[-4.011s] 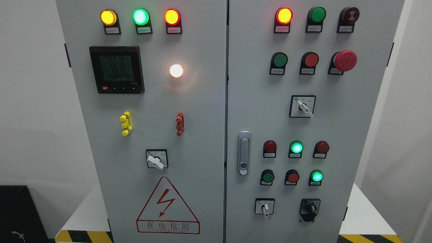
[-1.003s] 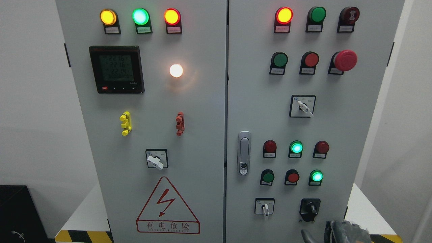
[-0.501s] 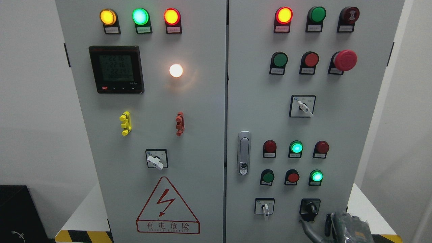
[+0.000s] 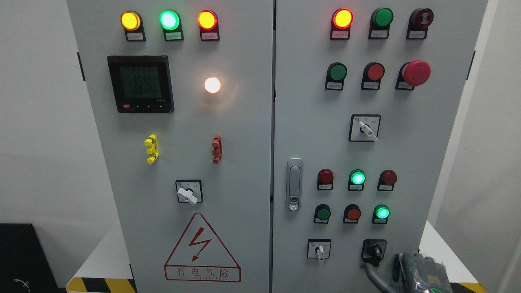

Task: Flip black knob to close circuit
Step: 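Raise the right hand up toward the black rotary knob, then close the right hand's fingers around the black rotary knob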

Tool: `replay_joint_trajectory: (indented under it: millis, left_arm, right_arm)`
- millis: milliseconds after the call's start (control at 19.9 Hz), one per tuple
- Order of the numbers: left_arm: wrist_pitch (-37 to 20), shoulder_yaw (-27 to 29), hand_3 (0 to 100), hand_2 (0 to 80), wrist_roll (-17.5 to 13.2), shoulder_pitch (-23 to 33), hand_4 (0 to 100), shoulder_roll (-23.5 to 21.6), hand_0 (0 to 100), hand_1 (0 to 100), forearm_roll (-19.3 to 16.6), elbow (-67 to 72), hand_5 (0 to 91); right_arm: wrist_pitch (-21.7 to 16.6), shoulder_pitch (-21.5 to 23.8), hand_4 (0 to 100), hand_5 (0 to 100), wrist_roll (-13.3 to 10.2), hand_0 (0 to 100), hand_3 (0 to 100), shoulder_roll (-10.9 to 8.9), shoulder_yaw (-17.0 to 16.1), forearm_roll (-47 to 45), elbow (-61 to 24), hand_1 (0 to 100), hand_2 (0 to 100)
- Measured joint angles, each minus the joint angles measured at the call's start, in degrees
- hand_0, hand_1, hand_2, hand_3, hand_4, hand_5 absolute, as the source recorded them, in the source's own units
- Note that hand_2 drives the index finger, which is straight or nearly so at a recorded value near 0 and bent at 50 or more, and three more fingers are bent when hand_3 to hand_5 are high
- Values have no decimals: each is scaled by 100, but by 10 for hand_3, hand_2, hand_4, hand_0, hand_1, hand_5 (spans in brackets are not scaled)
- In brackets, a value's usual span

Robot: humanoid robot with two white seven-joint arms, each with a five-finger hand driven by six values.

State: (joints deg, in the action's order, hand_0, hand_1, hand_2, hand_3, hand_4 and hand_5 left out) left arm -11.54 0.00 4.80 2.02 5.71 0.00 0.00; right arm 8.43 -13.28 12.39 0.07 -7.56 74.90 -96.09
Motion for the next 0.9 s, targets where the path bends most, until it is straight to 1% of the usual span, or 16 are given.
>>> replay_joint_trajectory:
  millis: [902]
  left_arm:
    - [0, 0, 0, 0, 0, 0, 0, 0, 0, 0, 0, 0, 0]
  right_arm:
    - [163, -90, 757, 756, 29, 0, 952, -6, 8, 64, 49, 25, 776]
